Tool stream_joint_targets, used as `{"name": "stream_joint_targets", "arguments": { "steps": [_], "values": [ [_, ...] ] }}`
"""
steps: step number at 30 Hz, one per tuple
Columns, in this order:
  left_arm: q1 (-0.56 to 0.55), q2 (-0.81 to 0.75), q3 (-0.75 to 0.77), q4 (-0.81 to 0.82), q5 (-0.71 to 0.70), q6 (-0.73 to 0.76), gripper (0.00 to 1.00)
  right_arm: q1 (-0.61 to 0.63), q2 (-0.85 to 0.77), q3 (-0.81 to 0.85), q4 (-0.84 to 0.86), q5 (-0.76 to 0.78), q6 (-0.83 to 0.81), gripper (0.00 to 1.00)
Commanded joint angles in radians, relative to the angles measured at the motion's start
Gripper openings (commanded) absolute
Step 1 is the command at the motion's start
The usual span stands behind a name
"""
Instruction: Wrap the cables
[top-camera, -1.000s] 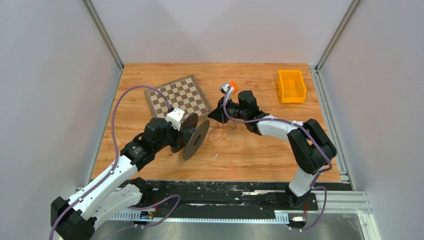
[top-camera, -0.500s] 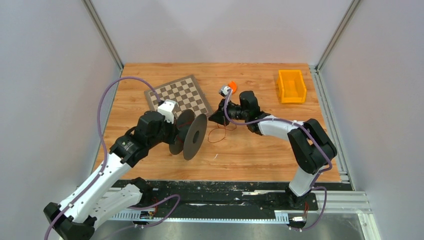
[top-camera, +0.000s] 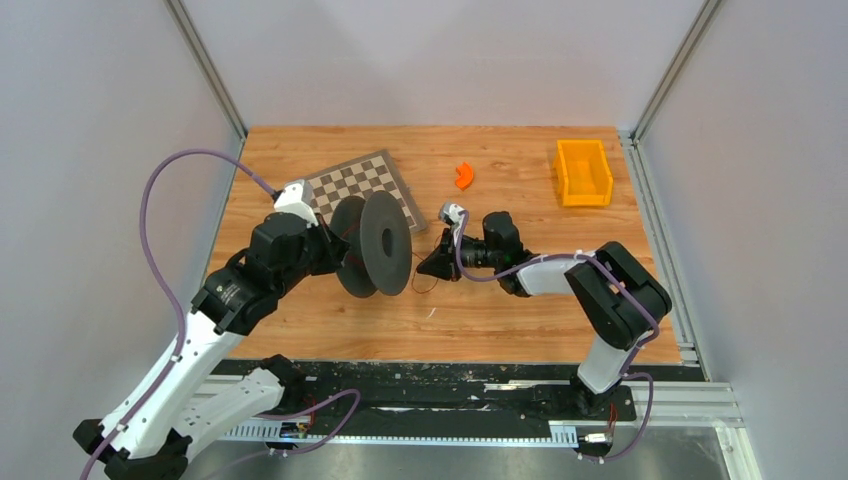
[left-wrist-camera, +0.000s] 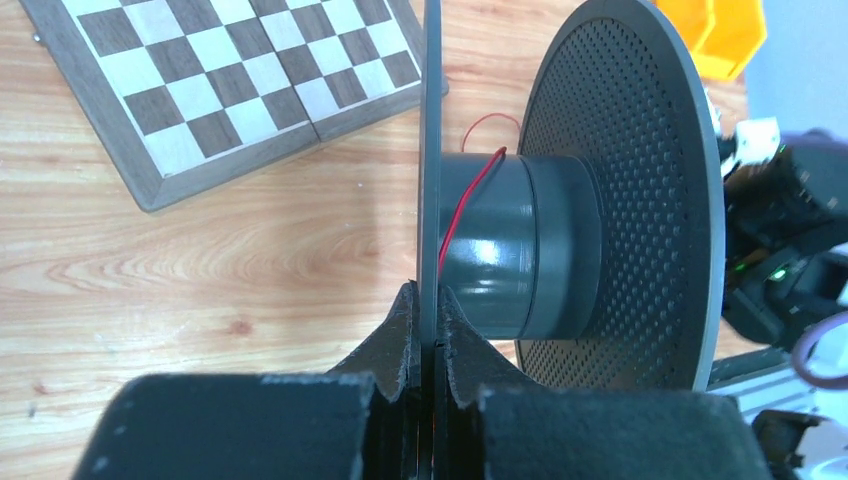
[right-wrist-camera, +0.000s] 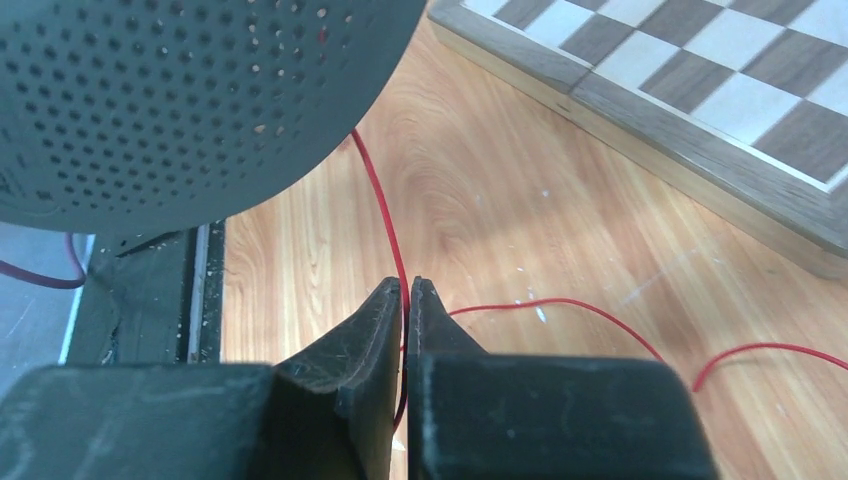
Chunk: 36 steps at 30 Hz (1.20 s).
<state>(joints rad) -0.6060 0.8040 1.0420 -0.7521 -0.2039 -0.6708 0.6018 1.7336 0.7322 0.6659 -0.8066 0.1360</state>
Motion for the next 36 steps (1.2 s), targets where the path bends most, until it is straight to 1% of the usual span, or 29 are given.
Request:
{"name": "stream_joint_targets", "arguments": {
  "steps": [1, 5, 9, 12, 15, 18, 20, 21, 24, 30, 36],
  "values": [
    [0.005, -0.06, 0.017, 0.104, -0.063, -0.151, 0.0, 0.023, -0.002, -0.045, 0.241, -0.033, 0.077, 0.07],
    [0.007, -0.096, 0.0, 0.13, -0.057, -0.221, 0.0, 0.044, 0.021, -0.062, 0.333, -0.022, 0.117, 0.05],
    [0.008, -0.108, 0.002, 0.142, -0.072, -0.244, 0.0, 0.068, 0.043, -0.072, 0.418, -0.021, 0.157, 0.05],
    [0.008, -0.123, -0.026, 0.179, -0.096, -0.259, 0.0, 0.091, 0.061, -0.068, 0.438, -0.014, 0.172, 0.06],
    [0.008, -0.128, -0.045, 0.209, -0.139, -0.263, 0.0, 0.11, 0.053, -0.073, 0.414, 0.012, 0.178, 0.05],
    [0.008, -0.127, -0.068, 0.236, -0.187, -0.237, 0.0, 0.131, -0.005, -0.095, 0.319, 0.083, 0.164, 0.04],
    [0.008, -0.125, -0.083, 0.264, -0.229, -0.199, 0.0, 0.155, -0.056, -0.1, 0.198, 0.165, 0.143, 0.04],
    [0.007, -0.124, -0.09, 0.296, -0.248, -0.158, 0.0, 0.168, -0.075, -0.092, 0.124, 0.197, 0.135, 0.04],
    [0.008, -0.122, -0.118, 0.326, -0.326, -0.125, 0.0, 0.206, -0.113, -0.06, -0.043, 0.251, 0.121, 0.05],
    [0.007, -0.12, -0.174, 0.415, -0.388, -0.057, 0.0, 0.318, -0.203, -0.008, -0.218, 0.342, 0.055, 0.05],
    [0.008, -0.101, -0.2, 0.419, -0.418, -0.004, 0.0, 0.35, -0.274, 0.086, -0.357, 0.372, 0.013, 0.0]
  ]
}}
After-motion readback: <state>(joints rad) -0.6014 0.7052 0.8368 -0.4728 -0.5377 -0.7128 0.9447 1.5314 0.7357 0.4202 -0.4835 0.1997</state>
